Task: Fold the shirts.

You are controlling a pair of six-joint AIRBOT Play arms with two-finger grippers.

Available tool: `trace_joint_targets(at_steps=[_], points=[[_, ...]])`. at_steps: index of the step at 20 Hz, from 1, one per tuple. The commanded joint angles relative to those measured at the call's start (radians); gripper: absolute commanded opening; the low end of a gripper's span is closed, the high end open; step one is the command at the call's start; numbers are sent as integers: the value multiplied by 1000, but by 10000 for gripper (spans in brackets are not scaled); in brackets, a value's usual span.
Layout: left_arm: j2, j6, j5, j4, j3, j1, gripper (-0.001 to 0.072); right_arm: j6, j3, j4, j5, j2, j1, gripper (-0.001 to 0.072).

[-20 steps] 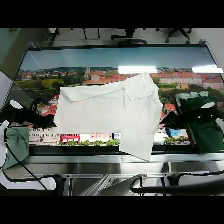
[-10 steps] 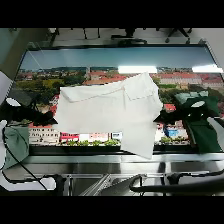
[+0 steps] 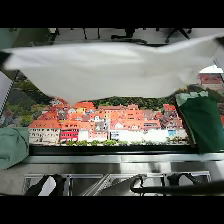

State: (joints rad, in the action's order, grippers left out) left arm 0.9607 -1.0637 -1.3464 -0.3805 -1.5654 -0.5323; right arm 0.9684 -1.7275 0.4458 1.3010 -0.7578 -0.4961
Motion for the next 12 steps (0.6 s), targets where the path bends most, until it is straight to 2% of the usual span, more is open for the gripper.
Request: trace_joint_targets(at_steps=[1, 3, 5, 8, 12], points=[[-179, 13, 69, 109, -161, -118, 13, -35, -224, -13, -151, 116, -32, 19], [-225, 7, 50, 69, -235, -229, 13, -35, -285, 18, -193, 135, -32, 19], [-225, -40, 46, -54, -283, -238, 13, -35, -297, 34, -202, 132, -32, 19], [-136, -50, -4, -182, -275, -113, 13, -27, -296, 24, -122, 54, -32, 19], [57, -47, -13, -346, -105, 158, 12, -19, -236, -136, 36, -170, -24, 19]])
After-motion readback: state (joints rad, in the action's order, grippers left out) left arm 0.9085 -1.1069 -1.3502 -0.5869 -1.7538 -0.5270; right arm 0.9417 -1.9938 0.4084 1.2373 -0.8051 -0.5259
